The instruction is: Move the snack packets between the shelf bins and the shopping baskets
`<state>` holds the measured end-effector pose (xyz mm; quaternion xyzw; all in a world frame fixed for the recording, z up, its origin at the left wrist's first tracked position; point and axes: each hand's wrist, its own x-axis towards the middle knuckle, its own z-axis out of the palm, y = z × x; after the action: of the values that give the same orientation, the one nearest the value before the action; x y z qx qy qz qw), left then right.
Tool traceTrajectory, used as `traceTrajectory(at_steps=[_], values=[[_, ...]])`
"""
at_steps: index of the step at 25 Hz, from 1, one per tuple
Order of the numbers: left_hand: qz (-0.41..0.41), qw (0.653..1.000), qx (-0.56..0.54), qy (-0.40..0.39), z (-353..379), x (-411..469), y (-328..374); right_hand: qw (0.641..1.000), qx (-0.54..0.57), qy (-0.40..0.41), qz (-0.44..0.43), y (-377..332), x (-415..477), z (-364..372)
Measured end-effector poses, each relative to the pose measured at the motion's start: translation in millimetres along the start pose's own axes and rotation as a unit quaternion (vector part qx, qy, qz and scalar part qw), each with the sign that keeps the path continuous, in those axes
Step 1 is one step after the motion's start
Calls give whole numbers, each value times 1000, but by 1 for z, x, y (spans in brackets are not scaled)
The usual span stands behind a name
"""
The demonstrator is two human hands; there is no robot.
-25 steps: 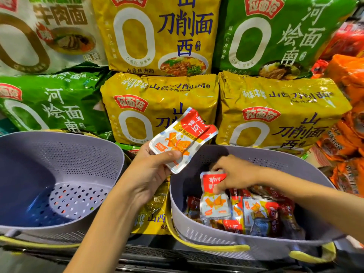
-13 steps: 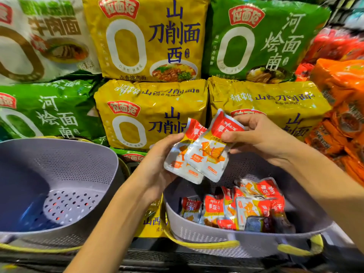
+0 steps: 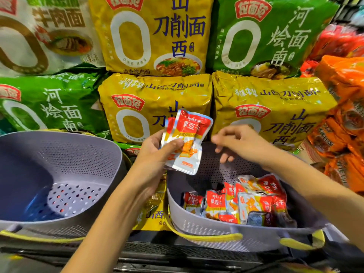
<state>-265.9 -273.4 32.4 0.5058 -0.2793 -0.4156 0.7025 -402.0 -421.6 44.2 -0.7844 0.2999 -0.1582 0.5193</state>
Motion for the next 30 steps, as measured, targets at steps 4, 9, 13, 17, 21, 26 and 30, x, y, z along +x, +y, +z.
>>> traceTrajectory(at_steps=[4,9,13,17,21,26,30], values=[[0,1000,3,22,-7,0,-3,916,-366,-160,46,50,17,38],[-6,999,-21,49,-11,-2,-8,785,-568,-246,-19,83,17,87],[-9,997,-35,74,-14,-1,-10,797,-553,-239,-24,84,20,95],[5,998,-15,68,-13,-3,-10,904,-368,-218,4,81,26,82],[31,997,11,75,-14,-2,-13,971,-182,-154,17,27,21,14],[41,997,45,50,-7,0,-16,984,128,-113,-44,-32,-9,-41],[-12,1000,-10,8,4,0,-11,991,118,-38,-54,-36,-4,-10]])
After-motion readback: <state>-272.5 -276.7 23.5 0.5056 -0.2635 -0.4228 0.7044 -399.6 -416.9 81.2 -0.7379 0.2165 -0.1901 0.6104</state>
